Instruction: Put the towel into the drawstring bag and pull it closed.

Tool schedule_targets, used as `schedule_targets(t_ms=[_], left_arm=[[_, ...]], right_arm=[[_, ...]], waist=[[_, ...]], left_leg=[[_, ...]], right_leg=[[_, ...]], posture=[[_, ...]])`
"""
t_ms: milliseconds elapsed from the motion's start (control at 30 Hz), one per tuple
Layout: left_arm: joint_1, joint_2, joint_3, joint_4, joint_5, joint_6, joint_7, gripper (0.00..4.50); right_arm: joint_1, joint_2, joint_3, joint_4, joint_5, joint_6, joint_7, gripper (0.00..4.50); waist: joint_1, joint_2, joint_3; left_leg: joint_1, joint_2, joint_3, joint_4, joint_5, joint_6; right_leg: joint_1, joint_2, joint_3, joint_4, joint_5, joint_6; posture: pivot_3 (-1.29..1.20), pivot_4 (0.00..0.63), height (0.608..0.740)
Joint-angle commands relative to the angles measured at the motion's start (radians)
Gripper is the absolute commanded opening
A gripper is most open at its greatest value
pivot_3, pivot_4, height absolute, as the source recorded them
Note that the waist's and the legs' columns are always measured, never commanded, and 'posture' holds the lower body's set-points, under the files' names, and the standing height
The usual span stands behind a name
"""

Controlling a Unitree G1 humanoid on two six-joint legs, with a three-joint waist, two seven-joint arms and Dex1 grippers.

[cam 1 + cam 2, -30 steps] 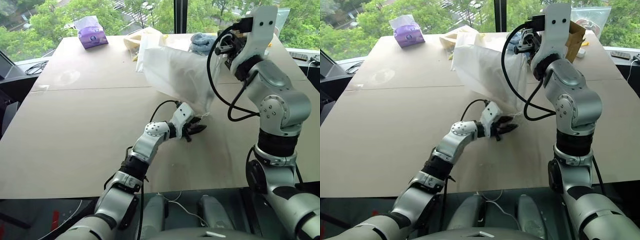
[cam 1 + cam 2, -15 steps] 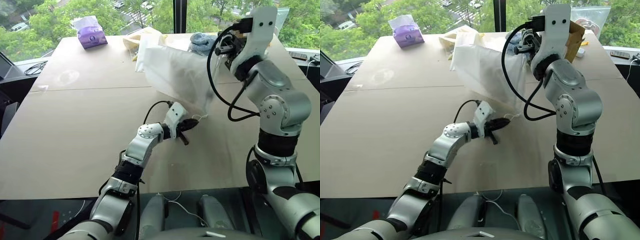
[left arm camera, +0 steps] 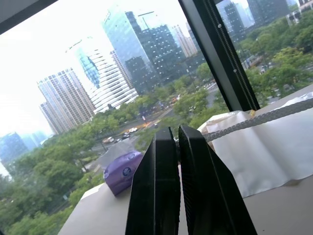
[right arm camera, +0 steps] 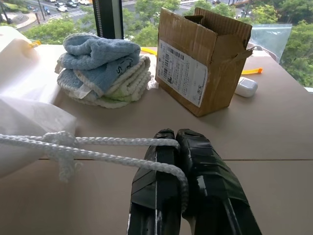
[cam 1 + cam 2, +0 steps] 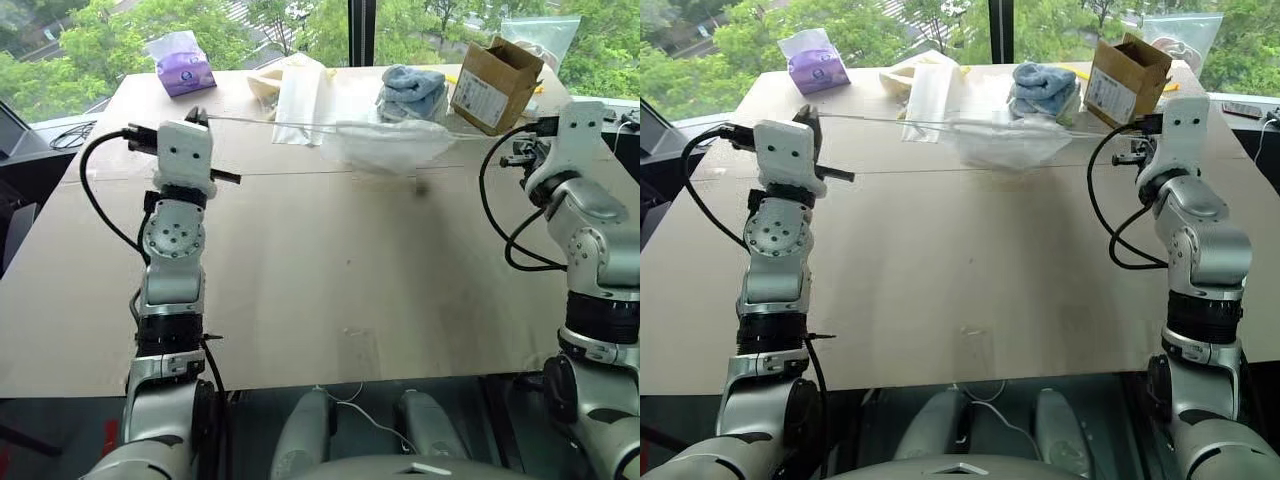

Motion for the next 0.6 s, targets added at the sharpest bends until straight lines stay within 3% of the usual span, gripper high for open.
schedule_targets(t_ms=[33, 467, 600], left_arm=[[-0.031, 0.06, 0.099, 0.052, 0.026, 0.037, 0.133, 0.06], [-0.034, 0.117, 0.241, 0.212, -0.014, 0.203, 0.4, 0.06], [-0.027, 0.101, 0.213, 0.198, -0.049, 0.173, 0.34, 0.06]], right_arm=[[0.029, -0.05, -0.033, 0.002, -0.043, -0.043, -0.012, 0.0], [0.024, -0.001, -0.279, 0.114, -0.085, -0.095, -0.325, 0.0], [0.016, 0.006, -0.224, 0.078, -0.011, -0.061, -0.211, 0.0]], waist=[[-0.001, 0.0, 0.0], [0.004, 0.0, 0.0], [0.002, -0.001, 0.0]], left_leg=[[0.0, 0.0, 0.0, 0.0, 0.0, 0.0], [0.0, 0.0, 0.0, -0.001, 0.0, -0.001], [0.0, 0.0, 0.0, 0.0, 0.0, 0.0]], right_leg=[[0.0, 0.0, 0.0, 0.0, 0.0, 0.0], [-0.001, -0.001, 0.0, 0.0, 0.0, 0.0], [-0.001, -0.001, 0.0, 0.001, 0.0, 0.0]], posture=[[0.0, 0.15, 0.74], [0.0, 0.15, 0.74], [0.0, 0.15, 0.74]])
